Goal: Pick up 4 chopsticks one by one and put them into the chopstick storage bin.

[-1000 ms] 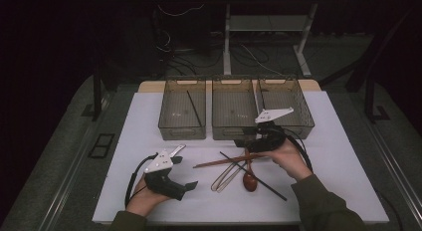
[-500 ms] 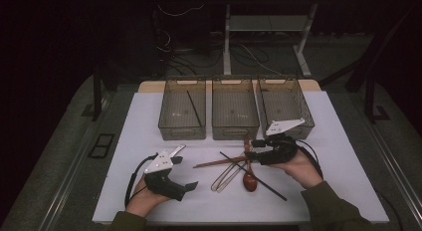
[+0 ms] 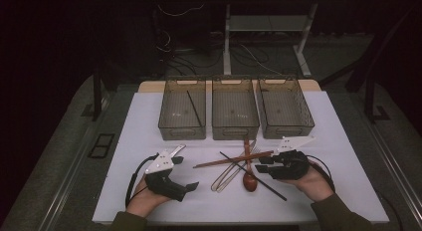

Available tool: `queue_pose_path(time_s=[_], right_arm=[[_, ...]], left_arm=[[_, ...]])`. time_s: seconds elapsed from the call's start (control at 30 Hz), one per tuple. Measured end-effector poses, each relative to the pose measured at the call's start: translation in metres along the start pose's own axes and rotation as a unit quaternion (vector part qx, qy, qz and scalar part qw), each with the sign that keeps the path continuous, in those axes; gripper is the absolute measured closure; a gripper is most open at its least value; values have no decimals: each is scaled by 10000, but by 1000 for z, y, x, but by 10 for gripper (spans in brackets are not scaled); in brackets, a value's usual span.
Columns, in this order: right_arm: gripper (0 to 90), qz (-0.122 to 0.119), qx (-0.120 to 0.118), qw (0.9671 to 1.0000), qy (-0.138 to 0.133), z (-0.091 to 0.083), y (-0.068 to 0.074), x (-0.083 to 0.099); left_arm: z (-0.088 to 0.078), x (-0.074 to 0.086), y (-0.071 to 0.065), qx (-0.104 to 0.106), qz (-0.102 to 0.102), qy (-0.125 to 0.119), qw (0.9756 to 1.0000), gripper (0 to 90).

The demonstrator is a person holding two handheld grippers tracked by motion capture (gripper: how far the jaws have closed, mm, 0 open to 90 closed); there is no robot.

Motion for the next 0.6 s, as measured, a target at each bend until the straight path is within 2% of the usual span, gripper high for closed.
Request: queue_pose_path(time_s=[0.2, 0.37, 0.6], right_arm=[[681, 48, -49, 10000, 45, -3, 5, 15], [712, 41, 8, 10000, 82, -4, 6, 26], [744, 60, -18, 9997, 243, 5, 7, 33]], left_arm=[[1, 0, 0, 4, 8, -5, 10000, 0], [0, 0, 0, -9, -6, -4, 10000, 0], [1, 0, 0, -7, 12, 1, 10000, 0]])
Point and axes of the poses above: each handheld gripper's, and its own axes: z roughly forward along the jaws, x roughly out of its underside, y roughly to its left, the point moved 6 cm from there along z, roughly forward along the jaws, and after that the axes turned 9 degrees about -x, right-handed, at the moved point
